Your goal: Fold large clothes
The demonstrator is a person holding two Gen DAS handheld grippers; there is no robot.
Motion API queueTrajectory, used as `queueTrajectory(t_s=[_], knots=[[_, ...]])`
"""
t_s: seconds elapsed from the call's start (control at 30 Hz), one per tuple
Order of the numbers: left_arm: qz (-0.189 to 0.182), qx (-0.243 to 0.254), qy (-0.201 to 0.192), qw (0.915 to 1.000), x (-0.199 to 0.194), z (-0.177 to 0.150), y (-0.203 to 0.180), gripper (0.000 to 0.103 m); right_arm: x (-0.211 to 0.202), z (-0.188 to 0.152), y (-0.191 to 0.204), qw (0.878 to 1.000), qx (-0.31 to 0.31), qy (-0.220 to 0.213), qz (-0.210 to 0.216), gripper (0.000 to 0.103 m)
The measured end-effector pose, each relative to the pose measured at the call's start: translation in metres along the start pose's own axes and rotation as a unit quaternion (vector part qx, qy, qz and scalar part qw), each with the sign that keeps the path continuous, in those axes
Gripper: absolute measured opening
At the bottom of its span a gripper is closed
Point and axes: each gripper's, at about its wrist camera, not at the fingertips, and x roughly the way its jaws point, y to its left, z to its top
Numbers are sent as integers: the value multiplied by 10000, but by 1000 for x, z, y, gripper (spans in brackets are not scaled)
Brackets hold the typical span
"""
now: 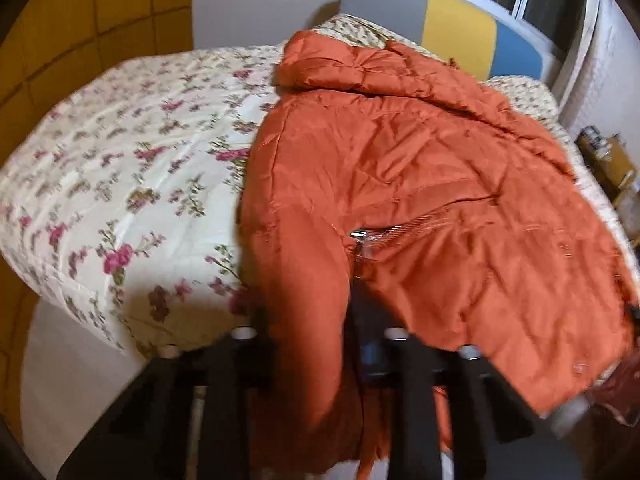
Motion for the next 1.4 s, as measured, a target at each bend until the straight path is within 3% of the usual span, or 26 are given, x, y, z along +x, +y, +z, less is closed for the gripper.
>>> queueTrajectory(t_s=[0.27, 0.5, 0.6, 0.83, 1.0, 1.4], knots=[[-539, 114, -290, 9981, -39, -21, -5, 12, -40, 3, 4, 9985, 116, -216, 488, 13], [-1168, -141, -488, 9918, -83, -44, 5, 12, -82, -6, 15, 9903, 244, -356, 1323, 13], [-1508, -390, -600, 9860, -99, -44, 11, 12, -89, -2, 22, 9877, 307, -406, 1479, 13], [-2096, -676, -938, 9709, -111, -1, 16, 12, -88, 37, 23, 9808, 665, -675, 1707, 13], [-2380, -782, -1036, 9625, -107, 46, 14, 12, -80, 89, 21, 9744, 944, -904, 1830, 13], [-2635, -1389, -853, 9508, -51, 138, 22, 12, -24, 182, -14, 9551, 1984, -1082, 1919, 14]])
